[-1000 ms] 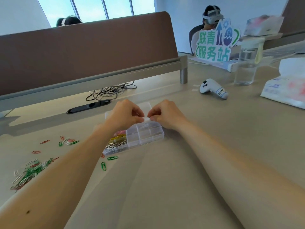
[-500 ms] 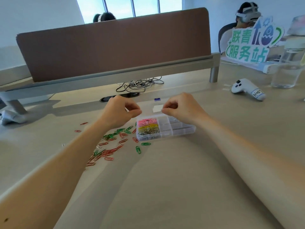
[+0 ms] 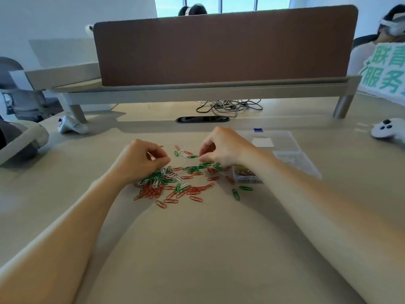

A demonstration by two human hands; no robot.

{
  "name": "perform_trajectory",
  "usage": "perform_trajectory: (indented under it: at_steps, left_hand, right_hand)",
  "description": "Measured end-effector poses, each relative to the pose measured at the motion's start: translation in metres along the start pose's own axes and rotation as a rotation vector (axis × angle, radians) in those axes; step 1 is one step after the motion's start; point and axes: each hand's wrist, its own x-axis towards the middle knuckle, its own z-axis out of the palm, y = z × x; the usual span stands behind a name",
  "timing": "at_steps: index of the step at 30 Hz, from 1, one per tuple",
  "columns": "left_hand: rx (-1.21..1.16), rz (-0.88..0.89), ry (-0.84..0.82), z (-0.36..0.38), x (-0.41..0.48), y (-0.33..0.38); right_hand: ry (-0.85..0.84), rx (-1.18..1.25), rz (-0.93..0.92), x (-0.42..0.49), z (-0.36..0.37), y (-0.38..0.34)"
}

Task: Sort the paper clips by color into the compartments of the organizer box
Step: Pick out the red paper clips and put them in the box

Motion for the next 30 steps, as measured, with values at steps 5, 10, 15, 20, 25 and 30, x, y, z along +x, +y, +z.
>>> perform_trajectory:
  at_steps: [5,10,15,20,25,30]
  left_hand:
    - [0.033,0.102,-0.218,-0.003,-0.004,0.007]
    - [0.087,0.072,-0.257,0.001,-0.005,0.003]
    - [0.092,0.067,-0.245,0.002,-0.004,-0.001]
    - [0.031,0.042,-0.153,0.000,-0.002,-0.006]
    - [-0.050,0.001,-0.003,0.000,0.000,-0.011]
    - [-0.062,-0.025,0.078,0.001,0.001,-0.013]
  right_hand:
    - [-0.001,-0.038,0.039,0.027,0.016,-0.009]
    - [0.021,-0.063,0.127,0.051,0.030,-0.009]
    - [0.008,-0.077,0.151,0.064,0.039,-0.013]
    - [-0.032,-0.108,0.129,0.070,0.041,-0.014]
    - [-0.017,-0.082,0.095,0.074,0.033,-0.014]
    - [-0.011,-0.063,0.058,0.085,0.033,-0.013]
